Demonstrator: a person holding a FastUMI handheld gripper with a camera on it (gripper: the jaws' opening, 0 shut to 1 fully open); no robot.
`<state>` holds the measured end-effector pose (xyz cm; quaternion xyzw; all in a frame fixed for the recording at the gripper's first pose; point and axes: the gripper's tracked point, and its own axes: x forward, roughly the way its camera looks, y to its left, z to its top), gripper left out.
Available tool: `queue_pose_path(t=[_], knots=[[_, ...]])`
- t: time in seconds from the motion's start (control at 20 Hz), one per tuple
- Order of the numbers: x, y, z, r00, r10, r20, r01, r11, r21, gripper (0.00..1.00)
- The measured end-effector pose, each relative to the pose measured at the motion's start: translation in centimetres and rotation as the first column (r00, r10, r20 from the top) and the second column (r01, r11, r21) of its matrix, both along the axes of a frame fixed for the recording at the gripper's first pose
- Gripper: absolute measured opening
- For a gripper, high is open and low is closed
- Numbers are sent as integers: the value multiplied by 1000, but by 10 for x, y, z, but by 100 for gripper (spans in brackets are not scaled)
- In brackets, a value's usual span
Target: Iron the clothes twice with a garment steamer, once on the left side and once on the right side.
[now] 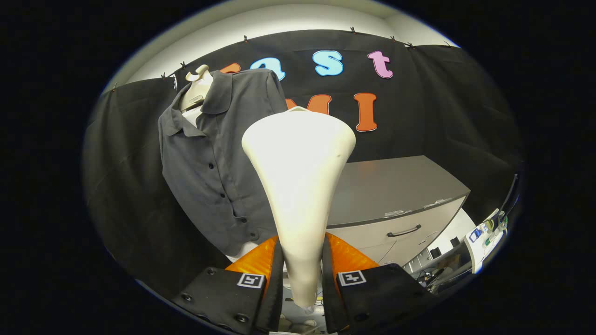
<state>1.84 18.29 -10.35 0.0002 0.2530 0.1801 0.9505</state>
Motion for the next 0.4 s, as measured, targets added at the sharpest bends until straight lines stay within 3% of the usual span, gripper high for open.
queue_pose_path(t=[0.4], knots=[[6,-1,-3,1000,8,-8,-8,1000,4,44]])
